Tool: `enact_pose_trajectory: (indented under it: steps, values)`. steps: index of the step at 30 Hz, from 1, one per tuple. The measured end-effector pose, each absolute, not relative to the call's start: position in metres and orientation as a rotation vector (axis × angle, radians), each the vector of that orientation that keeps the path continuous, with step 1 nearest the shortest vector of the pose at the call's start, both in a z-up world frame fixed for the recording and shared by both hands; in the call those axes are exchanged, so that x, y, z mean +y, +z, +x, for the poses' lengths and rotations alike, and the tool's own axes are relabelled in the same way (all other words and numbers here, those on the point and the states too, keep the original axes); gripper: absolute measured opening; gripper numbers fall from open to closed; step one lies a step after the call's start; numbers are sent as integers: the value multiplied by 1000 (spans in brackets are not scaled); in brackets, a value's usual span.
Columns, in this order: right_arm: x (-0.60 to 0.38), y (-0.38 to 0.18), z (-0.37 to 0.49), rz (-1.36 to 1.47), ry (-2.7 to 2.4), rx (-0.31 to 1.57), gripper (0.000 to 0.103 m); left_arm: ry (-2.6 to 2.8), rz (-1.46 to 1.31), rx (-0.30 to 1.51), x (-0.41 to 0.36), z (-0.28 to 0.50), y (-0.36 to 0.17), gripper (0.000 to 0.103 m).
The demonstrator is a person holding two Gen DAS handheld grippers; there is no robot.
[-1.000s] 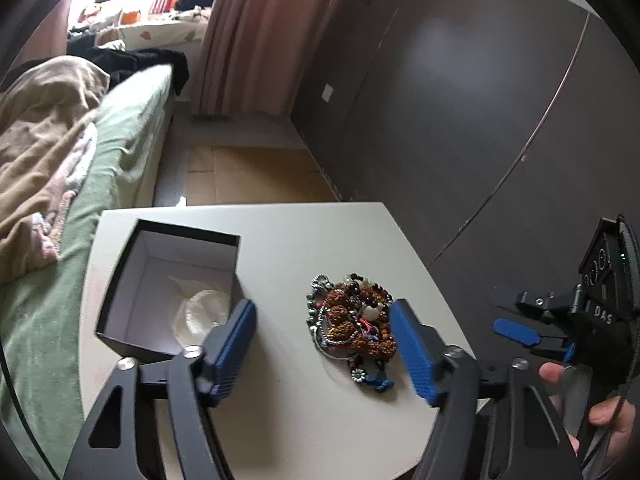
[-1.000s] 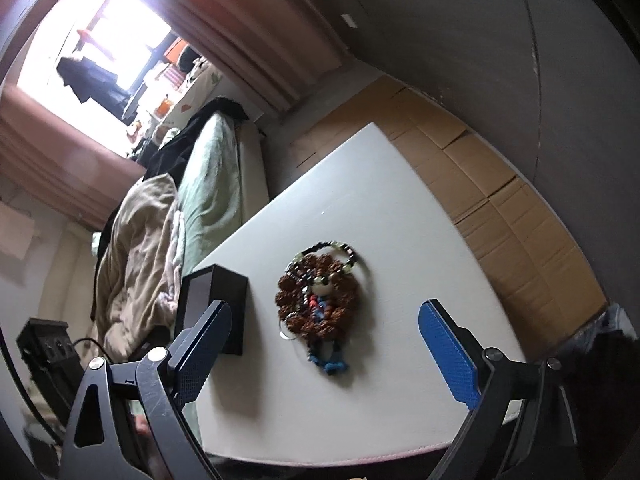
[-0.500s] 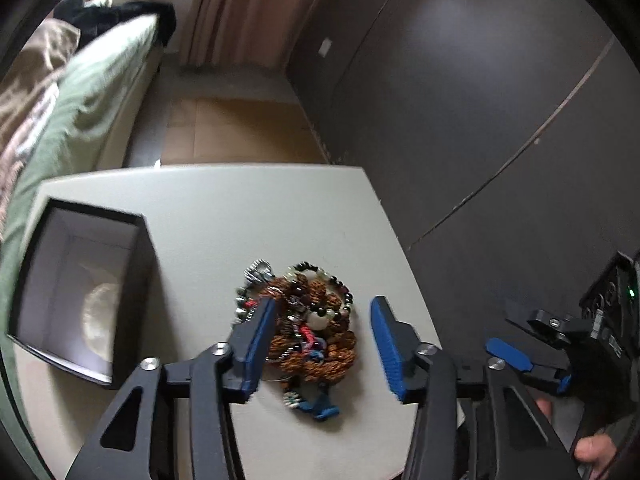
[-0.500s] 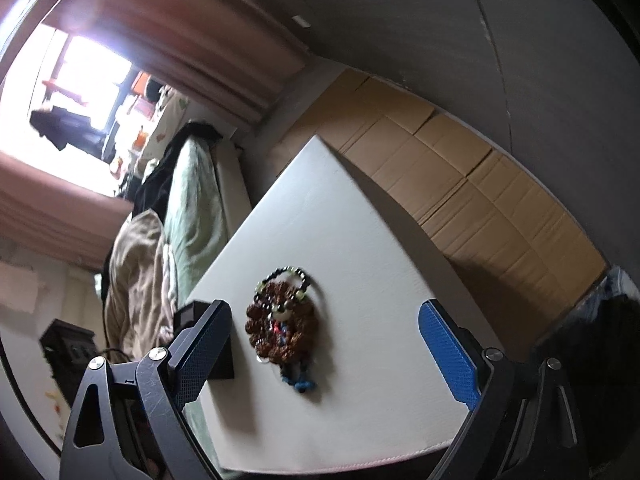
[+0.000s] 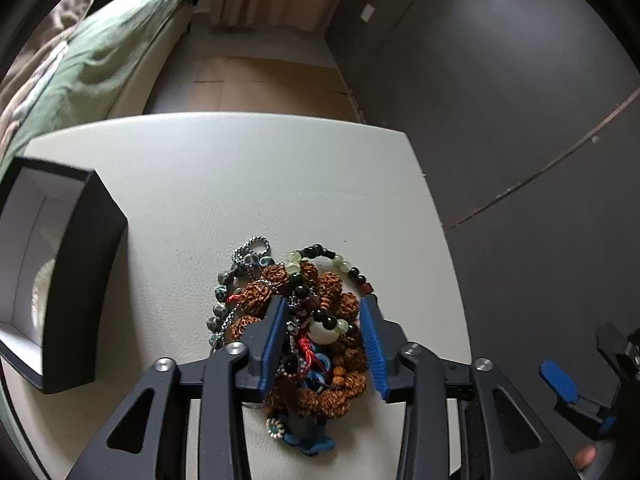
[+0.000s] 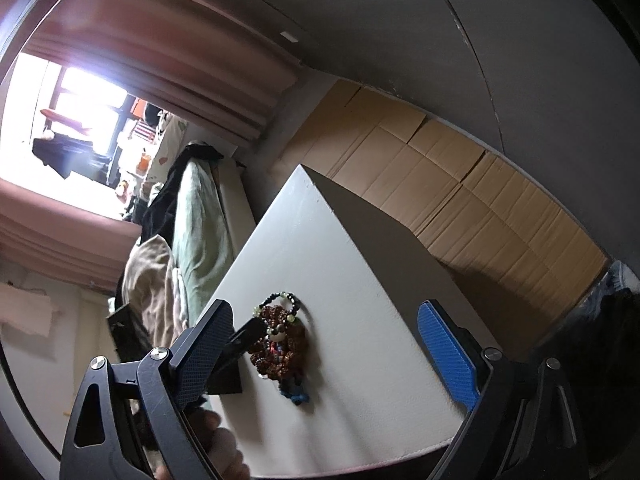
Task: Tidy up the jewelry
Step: 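Lower the left gripper onto the jewelry pile and grasp a bead bracelet, then lift the black bead bracelet with the left gripper while the right gripper grasps the brown bead bracelet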
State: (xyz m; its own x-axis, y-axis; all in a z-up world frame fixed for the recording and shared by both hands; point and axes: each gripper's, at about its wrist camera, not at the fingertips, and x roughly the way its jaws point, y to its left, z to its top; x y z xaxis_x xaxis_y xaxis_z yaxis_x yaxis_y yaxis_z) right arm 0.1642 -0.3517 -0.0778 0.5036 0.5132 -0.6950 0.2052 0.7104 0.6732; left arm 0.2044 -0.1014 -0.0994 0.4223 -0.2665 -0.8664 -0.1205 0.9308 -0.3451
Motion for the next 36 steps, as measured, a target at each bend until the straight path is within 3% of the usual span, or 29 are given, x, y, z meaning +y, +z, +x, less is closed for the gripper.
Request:
enact_pose_trajectory:
  steps: [4, 6, 22, 29, 36]
  values:
    - [-351, -77, 164, 794, 221, 1055, 95, -59, -397, 1127, -98, 208, -103, 20]
    - [-351, -78, 165, 794, 223, 1056, 95, -45, -396, 1133, -96, 210, -106, 8]
    - [-321, -82, 172, 728, 274, 1096, 95, -102, -401, 1014, -53, 172, -52, 8]
    - [-294, -96, 178, 686, 334, 1158, 70, -123, -446, 947, -26, 145, -39, 8]
    - [-262, -123, 186, 671, 359, 1243, 63, -152, -502, 891, 0, 128, -39, 8]
